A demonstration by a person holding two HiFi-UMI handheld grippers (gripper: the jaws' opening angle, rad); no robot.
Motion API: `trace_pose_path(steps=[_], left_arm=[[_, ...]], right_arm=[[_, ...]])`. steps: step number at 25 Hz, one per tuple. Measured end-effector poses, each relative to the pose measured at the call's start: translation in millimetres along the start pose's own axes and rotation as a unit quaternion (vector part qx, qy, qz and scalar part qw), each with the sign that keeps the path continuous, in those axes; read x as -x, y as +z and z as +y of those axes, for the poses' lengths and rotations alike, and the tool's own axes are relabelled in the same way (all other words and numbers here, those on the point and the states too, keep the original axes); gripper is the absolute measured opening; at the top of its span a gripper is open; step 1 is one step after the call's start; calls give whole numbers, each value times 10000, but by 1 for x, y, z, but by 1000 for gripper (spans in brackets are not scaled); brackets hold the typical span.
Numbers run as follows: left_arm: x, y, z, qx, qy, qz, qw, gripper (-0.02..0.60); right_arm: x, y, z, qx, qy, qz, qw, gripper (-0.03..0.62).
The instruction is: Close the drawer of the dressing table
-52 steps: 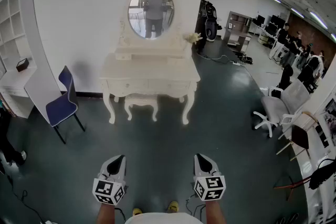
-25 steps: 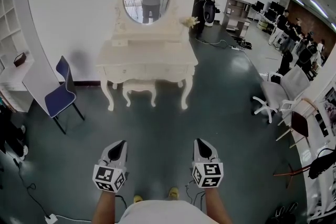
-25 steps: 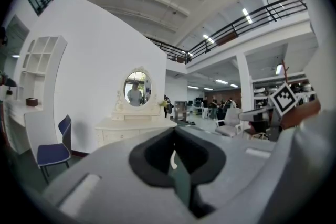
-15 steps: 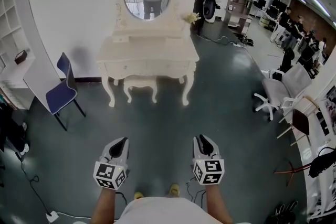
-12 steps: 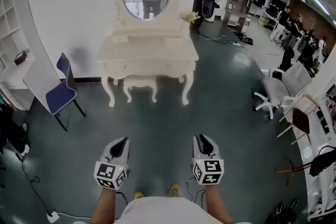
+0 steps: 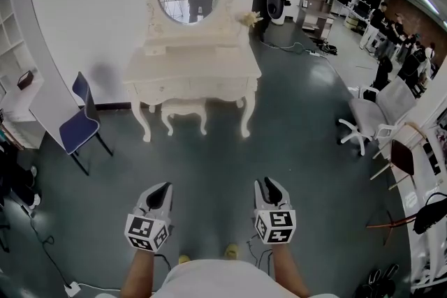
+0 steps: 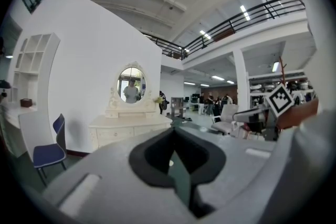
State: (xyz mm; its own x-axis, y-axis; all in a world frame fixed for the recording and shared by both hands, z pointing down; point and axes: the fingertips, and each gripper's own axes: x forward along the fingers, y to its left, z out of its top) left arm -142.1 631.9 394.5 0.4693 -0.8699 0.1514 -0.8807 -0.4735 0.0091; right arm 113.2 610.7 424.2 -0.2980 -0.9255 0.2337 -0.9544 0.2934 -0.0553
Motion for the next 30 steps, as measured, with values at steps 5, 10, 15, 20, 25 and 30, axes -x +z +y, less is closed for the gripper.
trace_pose_path(steps=[5, 10, 15, 20, 25, 30], left_arm=[[-32, 6, -11, -73, 47, 30, 10000, -2], [-70, 1, -36, -132, 70, 48, 9999, -2], [-102, -7, -51, -147, 87, 152, 9997, -2], [-125, -11, -37, -79, 203, 209, 9995, -2], [-164, -15, -14, 0, 168, 237, 9996, -2], [-224, -21, 28, 121, 53, 266, 9996, -2]], right_arm=[[-12, 1, -31, -6, 43, -7, 10000, 84], [-24, -10, -67, 36, 171, 50, 9998, 84], [-44, -18, -100, -83, 199, 127, 9997, 86], [-72, -18, -116, -78, 228, 141, 9996, 84], [-116, -14, -126, -86, 221, 175, 9996, 86], [-184, -3, -135, -114, 137, 206, 9996, 84]])
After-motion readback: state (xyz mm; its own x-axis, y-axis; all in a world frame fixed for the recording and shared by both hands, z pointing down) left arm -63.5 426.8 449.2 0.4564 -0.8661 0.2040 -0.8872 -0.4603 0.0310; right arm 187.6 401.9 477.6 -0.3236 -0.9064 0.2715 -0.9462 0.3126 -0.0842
